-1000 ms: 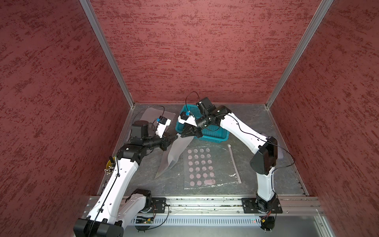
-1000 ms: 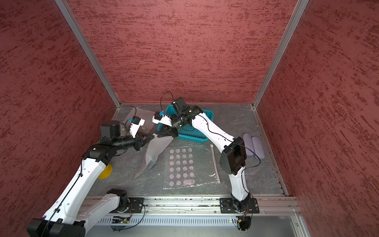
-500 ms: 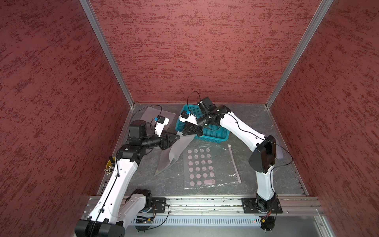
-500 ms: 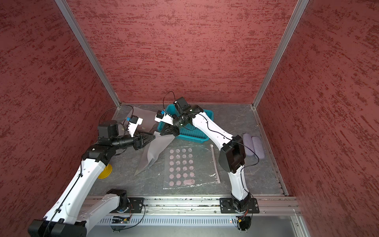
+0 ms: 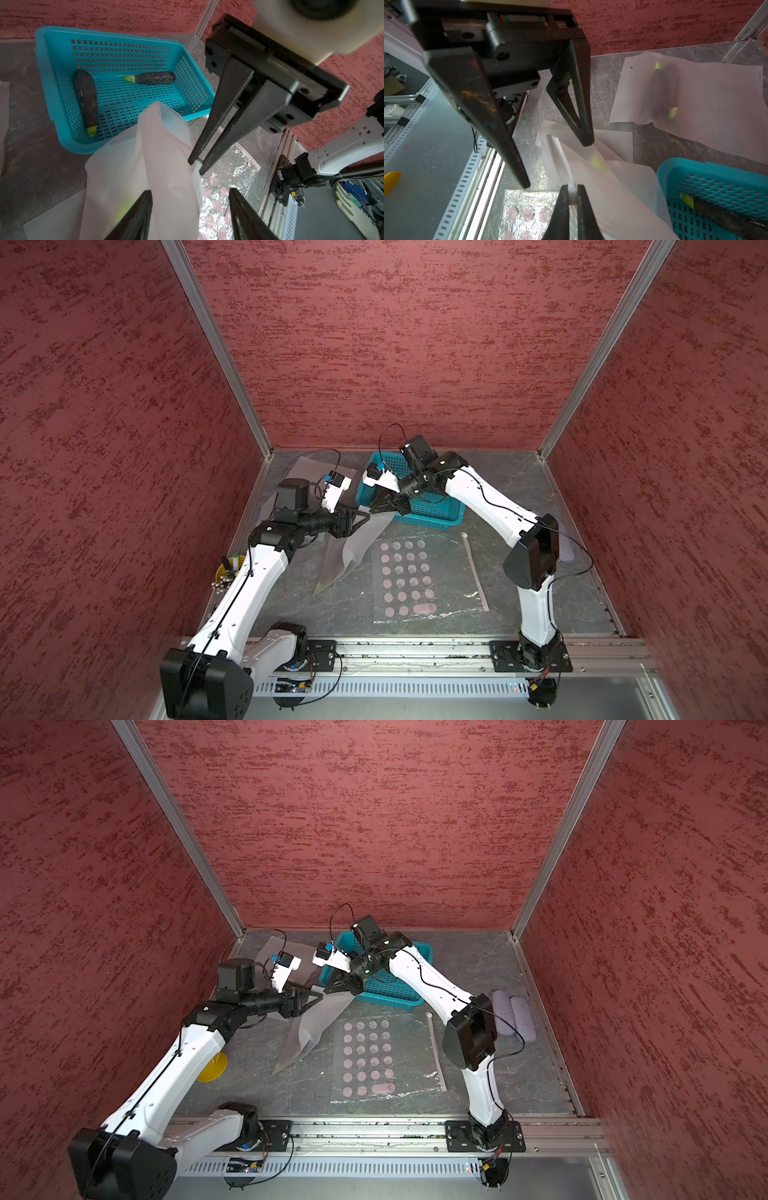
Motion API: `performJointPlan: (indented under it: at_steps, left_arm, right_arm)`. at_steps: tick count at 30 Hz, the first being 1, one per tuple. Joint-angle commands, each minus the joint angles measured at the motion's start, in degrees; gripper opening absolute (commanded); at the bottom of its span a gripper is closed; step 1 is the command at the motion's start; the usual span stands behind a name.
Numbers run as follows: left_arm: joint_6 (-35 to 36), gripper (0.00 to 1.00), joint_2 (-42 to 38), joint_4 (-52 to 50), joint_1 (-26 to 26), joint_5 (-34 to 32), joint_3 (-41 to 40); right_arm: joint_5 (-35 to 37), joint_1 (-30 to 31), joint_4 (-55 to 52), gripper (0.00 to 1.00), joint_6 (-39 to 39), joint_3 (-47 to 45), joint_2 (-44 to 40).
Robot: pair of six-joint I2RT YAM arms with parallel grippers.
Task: Place the eggplant in a zip-top bag and seal the zipper
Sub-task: Zip the zipper on the zipper food storage bag.
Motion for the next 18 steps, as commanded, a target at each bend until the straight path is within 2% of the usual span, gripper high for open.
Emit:
performJointPlan:
  at_steps: [1,4,7,12,18]
  left_arm:
    - [-0.4,0.53,0.8,3.4,-0.7,0.8,2.5]
    - [0.1,0.42,1.9,2.5,-1.6,1.2,3.3]
    - [0.7,0.23,2.2,1.4,-1.7,0.9,3.5]
    - [1.1,0.01,1.9,0.9,-1.8,0.4,3.1]
    - [1.8,0.00,-0.7,0.5,-1.4,-0.7,3.4]
  right_arm:
    - [-0.1,0.1,-1.2,0.07,0.1,1.5,0.3]
    - [0.2,0.1,-1.2,0.07,0.0,1.5,0.3]
    - [0.1,0.1,-1.2,0.07,-0.3,1.5,0.2]
    - [0.4,0.1,-1.2,0.07,-0.3,1.6,0.5]
    - [0.6,0.0,-1.5,0.07,-0.2,1.7,1.0]
